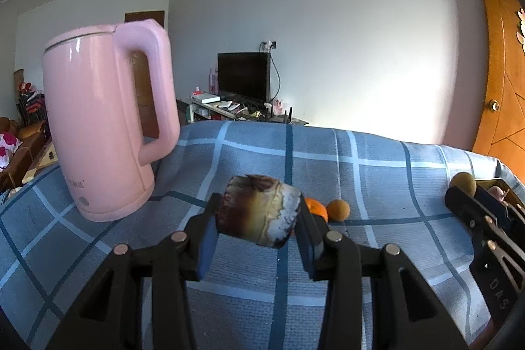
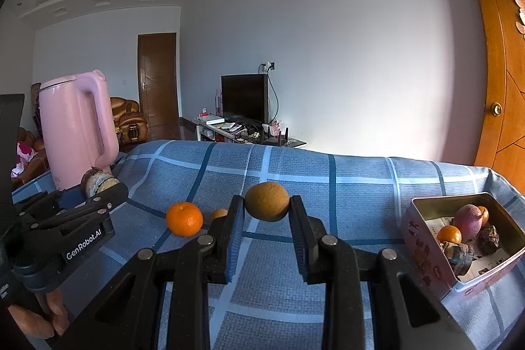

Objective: Organize fruits
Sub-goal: 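Lift the taro slice and round fruit with both grippers and hold them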

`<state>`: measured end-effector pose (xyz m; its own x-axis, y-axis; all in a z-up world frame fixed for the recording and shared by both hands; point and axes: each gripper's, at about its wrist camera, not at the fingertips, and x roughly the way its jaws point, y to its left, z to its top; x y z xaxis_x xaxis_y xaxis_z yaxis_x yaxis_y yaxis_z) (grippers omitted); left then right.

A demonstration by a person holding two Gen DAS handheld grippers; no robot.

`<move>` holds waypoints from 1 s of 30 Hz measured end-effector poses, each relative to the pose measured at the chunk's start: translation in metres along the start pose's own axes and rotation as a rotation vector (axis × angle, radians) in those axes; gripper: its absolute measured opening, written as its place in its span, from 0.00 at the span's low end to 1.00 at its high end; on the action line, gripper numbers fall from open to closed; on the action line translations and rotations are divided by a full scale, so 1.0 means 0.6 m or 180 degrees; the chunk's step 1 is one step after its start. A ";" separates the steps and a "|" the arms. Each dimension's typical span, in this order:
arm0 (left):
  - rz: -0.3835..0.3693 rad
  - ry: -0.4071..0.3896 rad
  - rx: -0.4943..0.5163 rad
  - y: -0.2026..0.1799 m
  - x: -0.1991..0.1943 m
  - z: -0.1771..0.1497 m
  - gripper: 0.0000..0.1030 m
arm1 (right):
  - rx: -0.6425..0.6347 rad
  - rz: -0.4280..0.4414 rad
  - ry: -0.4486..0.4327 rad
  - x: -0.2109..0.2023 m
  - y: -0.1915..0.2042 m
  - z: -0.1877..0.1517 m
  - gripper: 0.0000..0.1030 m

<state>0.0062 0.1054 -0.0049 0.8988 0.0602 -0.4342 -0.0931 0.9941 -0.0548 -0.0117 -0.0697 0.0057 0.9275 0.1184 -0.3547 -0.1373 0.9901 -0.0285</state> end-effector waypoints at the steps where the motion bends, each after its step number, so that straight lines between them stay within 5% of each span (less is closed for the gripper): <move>1: 0.0003 -0.0015 0.0004 -0.001 -0.002 0.000 0.42 | 0.0001 0.0001 0.0001 0.000 0.000 0.000 0.29; 30: -0.0069 -0.0072 0.0079 -0.081 -0.051 -0.025 0.42 | -0.0011 -0.0142 -0.0032 -0.060 -0.068 -0.021 0.29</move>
<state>-0.0235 0.0541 -0.0025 0.9100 0.0404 -0.4127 -0.0630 0.9971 -0.0415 -0.0437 -0.1152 0.0081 0.9362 0.0748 -0.3435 -0.0968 0.9942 -0.0473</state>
